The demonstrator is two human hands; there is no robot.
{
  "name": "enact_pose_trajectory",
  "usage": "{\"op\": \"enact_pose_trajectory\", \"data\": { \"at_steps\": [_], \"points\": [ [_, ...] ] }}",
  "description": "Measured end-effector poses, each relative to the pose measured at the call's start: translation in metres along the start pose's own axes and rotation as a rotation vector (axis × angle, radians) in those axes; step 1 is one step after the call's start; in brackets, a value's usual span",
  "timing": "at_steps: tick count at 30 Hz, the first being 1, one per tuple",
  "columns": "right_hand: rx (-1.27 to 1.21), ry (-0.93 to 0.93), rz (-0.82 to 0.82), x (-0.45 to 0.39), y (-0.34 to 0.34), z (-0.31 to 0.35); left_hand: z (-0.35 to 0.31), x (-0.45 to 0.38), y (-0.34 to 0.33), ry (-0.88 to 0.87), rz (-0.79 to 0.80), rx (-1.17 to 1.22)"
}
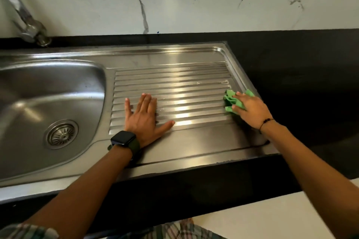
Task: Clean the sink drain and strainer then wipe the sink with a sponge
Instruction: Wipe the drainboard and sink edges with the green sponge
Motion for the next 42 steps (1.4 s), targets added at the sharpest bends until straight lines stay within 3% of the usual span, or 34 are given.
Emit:
{"op": "enact_pose_trajectory", "data": {
  "at_steps": [3, 8, 12, 19, 24, 31, 35, 38, 40, 42],
  "points": [
    [-0.084, -0.079, -0.13, 0.006, -0.016, 0.048, -0.001, 0.001, 0.003, 0.021, -0.046, 0.093],
    [-0.079, 0.172, -0.146, 0.012, -0.048, 0.158, -0.001, 0.001, 0.005, 0.038, -0.111, 0.162],
    [0.044, 0.3, -0.083, 0.016, -0.049, 0.152, 0.004, 0.006, 0.004, 0.049, -0.124, 0.166],
    [0.056, -0.062, -0.003, 0.009, -0.016, 0.034, 0.025, 0.024, 0.009, 0.142, -0.122, 0.178],
    [0.038, -0.338, -0.121, 0.011, -0.028, 0.065, 0.051, 0.036, 0.01, 0.285, -0.156, 0.258],
    [0.083, -0.064, -0.101, 0.032, -0.063, 0.205, 0.048, 0.033, 0.02, 0.224, -0.321, 0.607],
    [0.107, 0.354, -0.038, 0.029, -0.08, 0.281, 0.054, 0.038, 0.02, 0.298, -0.456, 0.883],
    [0.09, 0.516, -0.027, 0.017, -0.075, 0.284, 0.062, 0.041, 0.019, 0.449, -0.557, 1.007],
    [0.142, 0.535, -0.051, 0.013, -0.067, 0.27, 0.062, 0.04, 0.015, 0.396, -0.493, 0.971],
    [0.14, 0.442, -0.072, 0.01, -0.057, 0.239, 0.061, 0.039, 0.01, 0.344, -0.42, 0.941]
  ]
}}
Point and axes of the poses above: each hand's wrist, its own x-axis away from the middle knuckle, its own y-axis out of the back of the hand, z = x × y, the point moved 2 cm from there along -x, towards the middle knuckle, and after that the axes turned 4 degrees about x, right-handed, at the moved point
